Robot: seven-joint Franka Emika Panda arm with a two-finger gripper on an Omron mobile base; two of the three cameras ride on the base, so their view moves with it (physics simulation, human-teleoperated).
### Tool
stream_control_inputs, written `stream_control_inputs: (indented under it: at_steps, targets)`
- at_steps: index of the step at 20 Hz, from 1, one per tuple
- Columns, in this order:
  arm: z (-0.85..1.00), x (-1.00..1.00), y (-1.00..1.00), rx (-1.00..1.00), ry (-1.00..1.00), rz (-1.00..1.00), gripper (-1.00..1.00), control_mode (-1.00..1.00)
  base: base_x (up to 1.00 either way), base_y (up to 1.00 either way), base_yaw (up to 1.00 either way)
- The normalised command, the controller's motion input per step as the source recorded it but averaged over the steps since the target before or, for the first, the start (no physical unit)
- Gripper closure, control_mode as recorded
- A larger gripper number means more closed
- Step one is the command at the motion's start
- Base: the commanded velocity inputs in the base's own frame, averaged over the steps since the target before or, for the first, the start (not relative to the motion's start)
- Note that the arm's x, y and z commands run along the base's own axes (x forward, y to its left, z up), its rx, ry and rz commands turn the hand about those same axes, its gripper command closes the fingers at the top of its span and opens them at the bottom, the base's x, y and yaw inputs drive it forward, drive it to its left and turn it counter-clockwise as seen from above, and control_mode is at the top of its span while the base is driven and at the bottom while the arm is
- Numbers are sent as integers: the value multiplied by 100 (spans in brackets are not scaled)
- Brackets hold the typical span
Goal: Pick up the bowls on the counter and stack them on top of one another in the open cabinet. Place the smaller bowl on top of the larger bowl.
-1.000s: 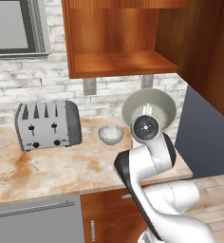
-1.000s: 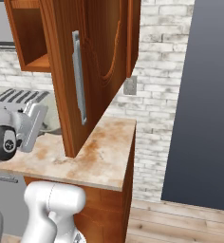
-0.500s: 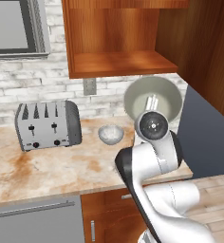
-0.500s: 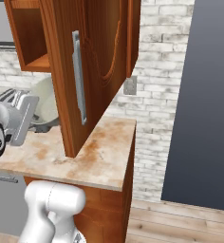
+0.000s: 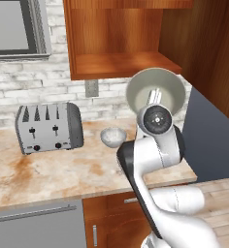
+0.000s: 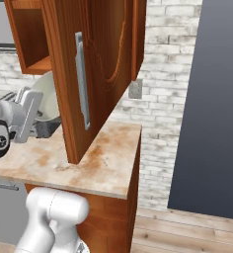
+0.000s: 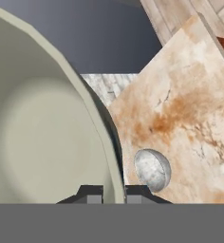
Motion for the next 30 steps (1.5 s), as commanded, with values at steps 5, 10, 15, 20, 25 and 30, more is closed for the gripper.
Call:
stream_control_inputs:
  at_steps: [5, 10, 15, 20, 25, 30]
  targets:
    - [31, 19, 4, 0, -2, 0, 100, -100, 0, 0, 0]
    - [30, 15, 2, 0, -4, 0, 100, -100, 0, 0, 0]
    - [26, 33, 6, 0, -2, 0, 100, -100, 0, 0, 0]
    - [22, 33, 11, 0, -1, -1, 100, -100, 0, 0, 0]
    - [15, 31, 8, 3, -4, 1, 100, -100, 0, 0, 0]
    - [7, 35, -2, 7, -1, 7, 100, -100, 0, 0, 0]
